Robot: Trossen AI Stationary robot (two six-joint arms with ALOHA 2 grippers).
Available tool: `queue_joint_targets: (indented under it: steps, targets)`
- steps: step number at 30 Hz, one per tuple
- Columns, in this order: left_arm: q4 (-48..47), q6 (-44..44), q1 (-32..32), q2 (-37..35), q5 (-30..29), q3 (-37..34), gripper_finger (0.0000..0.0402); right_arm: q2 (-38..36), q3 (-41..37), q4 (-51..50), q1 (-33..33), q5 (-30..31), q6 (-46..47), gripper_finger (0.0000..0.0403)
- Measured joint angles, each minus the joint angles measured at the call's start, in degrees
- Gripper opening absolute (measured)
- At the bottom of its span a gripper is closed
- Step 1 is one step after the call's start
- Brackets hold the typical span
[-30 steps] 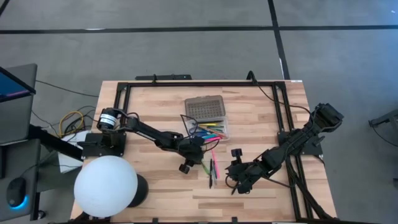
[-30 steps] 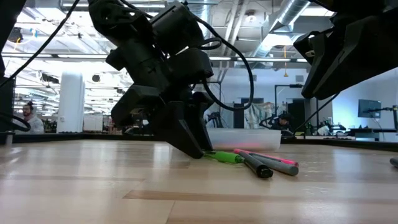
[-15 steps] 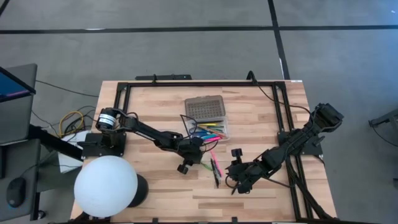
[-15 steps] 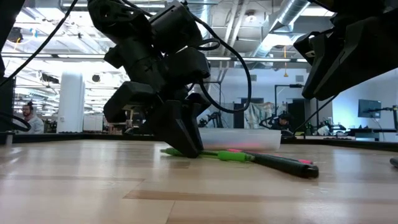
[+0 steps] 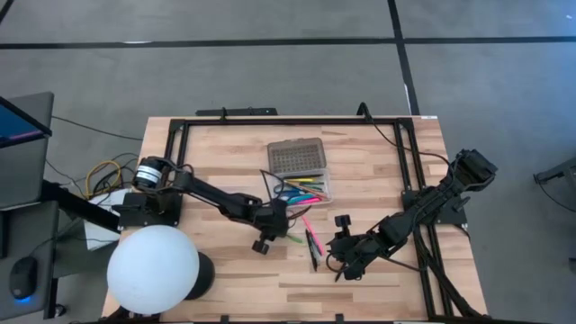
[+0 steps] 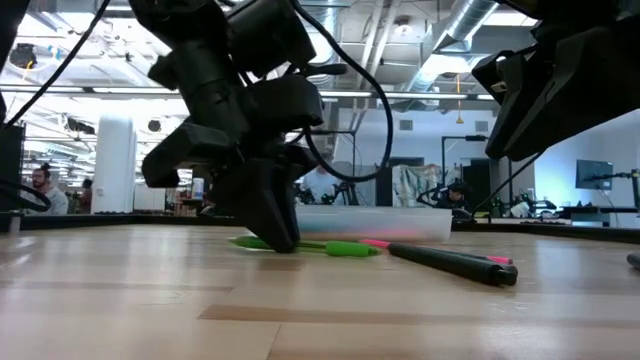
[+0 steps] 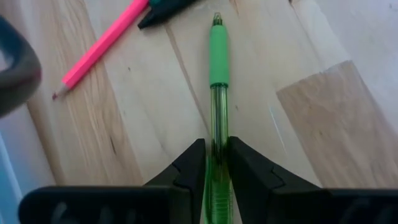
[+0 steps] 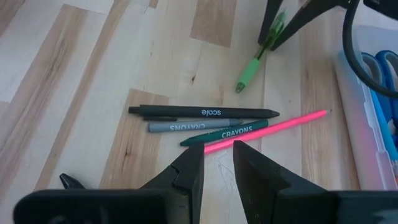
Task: Pick & place school supplies into a supply box
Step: Put the light green pen into the supply box
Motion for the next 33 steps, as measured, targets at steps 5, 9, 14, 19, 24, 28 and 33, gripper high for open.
queue_joint_targets:
  steps: [5,9,14,19,24,28,33]
  targets:
    - [-1.73,-1.32,-0.95,-0.21,-2.37,0.0,0.0062,0.0,0.0,0.12,-0.04,0.0,-0.01,0.0077]
    - [-2.62,-2.36,-1.4,-0.27,-2.93,0.05,0.0062,0.01,0.0,0.21,-0.04,0.0,-0.01,0.0077]
    - [-4.62,-2.78,-1.59,-0.41,-3.07,0.22,0.0062,0.02,0.0,0.24,-0.06,0.33,-0.01,0.0077]
    - [-6.99,-4.62,-1.61,-0.79,-2.99,0.33,0.0062,0.02,0.0,0.23,-0.06,0.52,-0.01,0.0077]
    - [-10.52,-5.82,-1.66,-2.07,-3.29,0.34,0.0062,0.02,0.0,0.25,-0.08,1.36,-0.01,0.0077]
    - [-14.72,-7.05,-1.88,-3.63,-4.11,0.17,0.0062,0.01,0.0,0.29,-0.06,1.36,0.01,0.0077]
    - [-19.47,-7.9,-2.57,-4.82,-6.62,-0.04,0.0062,0.01,0.0,0.35,-0.06,1.35,0.01,0.0077]
